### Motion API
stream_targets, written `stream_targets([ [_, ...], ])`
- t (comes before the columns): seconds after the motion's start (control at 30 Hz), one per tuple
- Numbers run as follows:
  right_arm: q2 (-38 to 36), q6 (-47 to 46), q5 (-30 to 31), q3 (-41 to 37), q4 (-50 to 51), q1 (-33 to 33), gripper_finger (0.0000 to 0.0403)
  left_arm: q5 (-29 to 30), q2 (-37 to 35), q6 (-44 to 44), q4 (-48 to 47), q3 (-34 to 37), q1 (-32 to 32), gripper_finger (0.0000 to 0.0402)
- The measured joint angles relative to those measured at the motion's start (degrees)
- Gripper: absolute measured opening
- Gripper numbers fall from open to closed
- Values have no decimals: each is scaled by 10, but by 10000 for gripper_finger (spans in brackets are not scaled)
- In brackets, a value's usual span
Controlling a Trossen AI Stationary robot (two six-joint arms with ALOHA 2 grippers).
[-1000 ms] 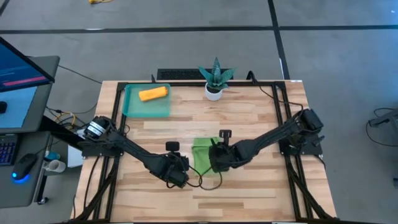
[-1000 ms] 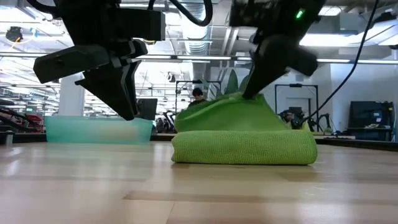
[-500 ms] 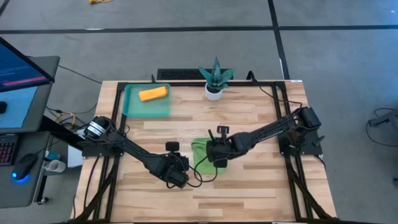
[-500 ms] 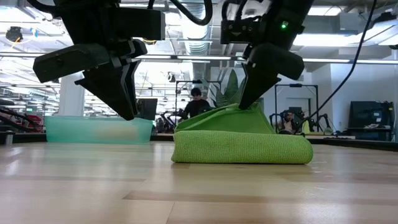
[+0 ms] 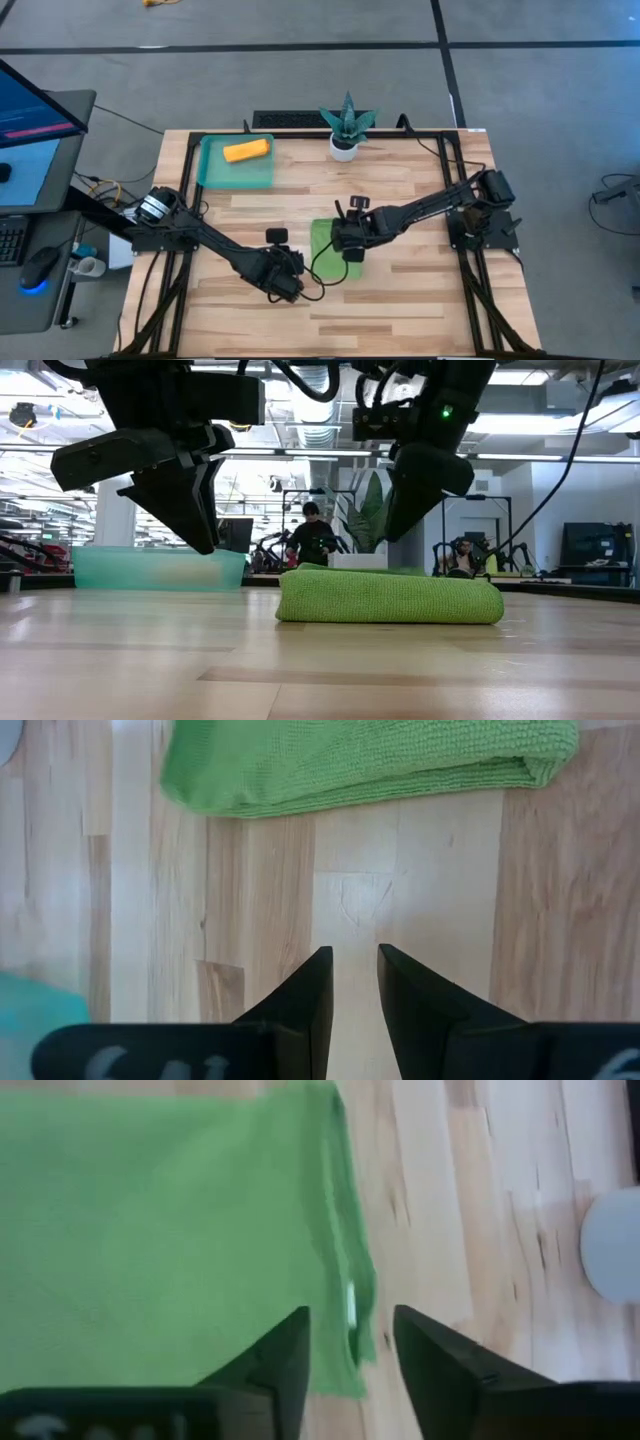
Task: Roll microfiber towels into tight, uniform cylinder then place into a basket
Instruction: Fold the light green microfiber cloth, then roll the light green microfiber cloth
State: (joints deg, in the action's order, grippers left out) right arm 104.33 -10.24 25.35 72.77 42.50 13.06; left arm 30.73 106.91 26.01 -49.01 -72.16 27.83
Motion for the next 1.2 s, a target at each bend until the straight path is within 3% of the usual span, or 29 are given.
stream_targets([
  [0.23, -20, -22, 4, 0, 80, -8, 208, 60, 0, 24, 54, 0, 1, 74],
  [0.37, -53, -23, 25, 0, 86, -3, 212, 105, 0, 19, 113, 0, 3, 74],
  [0.53, -101, -19, 101, 0, 83, 12, 207, 111, 0, 7, 161, 0, 3, 74],
  [0.63, -126, -20, 107, -8, 89, 16, 203, 111, 0, -10, 186, 0, 3, 74],
  [0.97, -230, -121, 108, -179, 13, 75, 197, 111, 0, -50, 237, 0, 12, 74],
  [1.2, -269, -104, 108, -241, -106, 132, 198, 107, 0, -57, 258, 0, 10, 74],
])
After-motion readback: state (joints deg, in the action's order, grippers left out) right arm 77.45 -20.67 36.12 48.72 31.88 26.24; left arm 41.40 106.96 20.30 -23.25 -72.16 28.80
